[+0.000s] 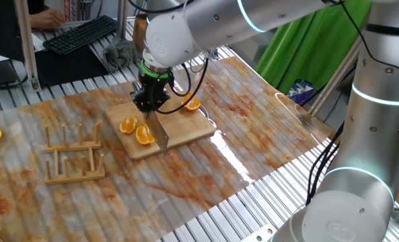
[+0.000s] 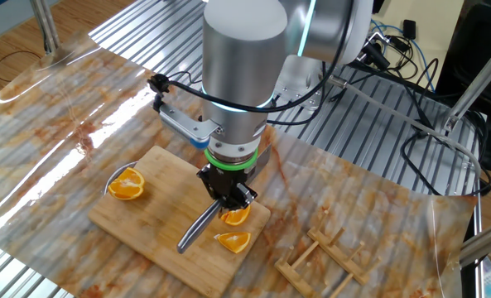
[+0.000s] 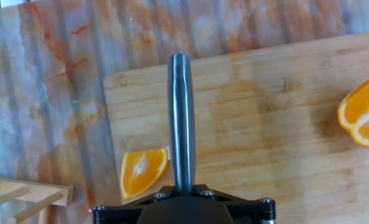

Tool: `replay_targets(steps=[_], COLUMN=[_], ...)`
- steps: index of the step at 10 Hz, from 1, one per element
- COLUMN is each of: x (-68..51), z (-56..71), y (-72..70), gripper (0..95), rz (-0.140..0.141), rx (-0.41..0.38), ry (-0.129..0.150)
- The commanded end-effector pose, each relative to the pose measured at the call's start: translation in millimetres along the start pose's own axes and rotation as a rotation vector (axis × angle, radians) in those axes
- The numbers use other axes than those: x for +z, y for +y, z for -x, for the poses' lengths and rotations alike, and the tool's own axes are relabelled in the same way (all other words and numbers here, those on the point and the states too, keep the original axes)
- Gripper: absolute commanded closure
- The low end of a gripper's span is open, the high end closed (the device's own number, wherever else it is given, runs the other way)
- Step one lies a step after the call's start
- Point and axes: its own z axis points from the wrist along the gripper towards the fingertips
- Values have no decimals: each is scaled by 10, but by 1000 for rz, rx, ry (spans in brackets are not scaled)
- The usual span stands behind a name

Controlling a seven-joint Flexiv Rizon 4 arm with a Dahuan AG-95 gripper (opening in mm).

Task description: Chop the orange

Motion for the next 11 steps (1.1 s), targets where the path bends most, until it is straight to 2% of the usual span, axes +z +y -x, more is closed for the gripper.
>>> replay_targets(steps=[1,4,11], x=[15,80,228], z=[-21,-92,-130], y=[7,36,107], gripper=[950,950,950], rz=[-1,1,-3], rx=[0,5,8], ry=[0,-3,-13])
